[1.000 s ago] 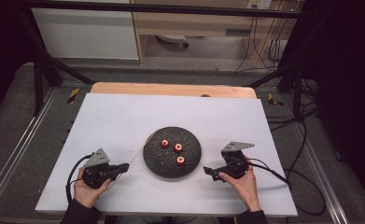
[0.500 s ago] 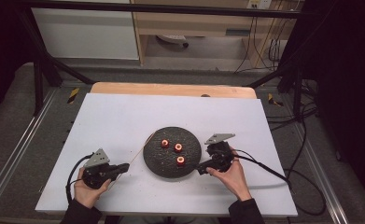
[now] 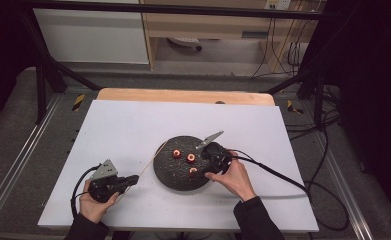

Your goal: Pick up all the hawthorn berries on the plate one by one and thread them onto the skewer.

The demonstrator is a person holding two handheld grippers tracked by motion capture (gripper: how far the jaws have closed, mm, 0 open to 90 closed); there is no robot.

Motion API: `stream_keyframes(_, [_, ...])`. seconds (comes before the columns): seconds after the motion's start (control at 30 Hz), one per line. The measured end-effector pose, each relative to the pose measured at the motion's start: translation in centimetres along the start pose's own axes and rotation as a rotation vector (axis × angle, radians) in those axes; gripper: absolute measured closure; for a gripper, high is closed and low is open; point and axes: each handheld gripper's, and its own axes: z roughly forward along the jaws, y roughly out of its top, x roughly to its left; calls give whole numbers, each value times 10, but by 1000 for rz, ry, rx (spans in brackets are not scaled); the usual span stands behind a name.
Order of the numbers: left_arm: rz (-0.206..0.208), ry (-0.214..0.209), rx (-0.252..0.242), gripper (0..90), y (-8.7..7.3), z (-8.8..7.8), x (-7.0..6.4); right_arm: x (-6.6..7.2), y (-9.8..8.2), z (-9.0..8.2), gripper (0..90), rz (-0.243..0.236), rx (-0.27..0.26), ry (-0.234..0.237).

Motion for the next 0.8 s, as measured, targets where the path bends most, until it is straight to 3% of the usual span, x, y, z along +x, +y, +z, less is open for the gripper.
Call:
stream_keyframes(0.23, [3,-2,8,882,0,1,0,3,12,14,274,-48,81,17])
stream_keyframes(0.47, [13,1,9,882,0,1,-1,1,19,23,405,-43,145,51])
stream_keyframes(0.8, [17,-2,13,882,0,2,-2,-3,21,30,534,-40,178,75])
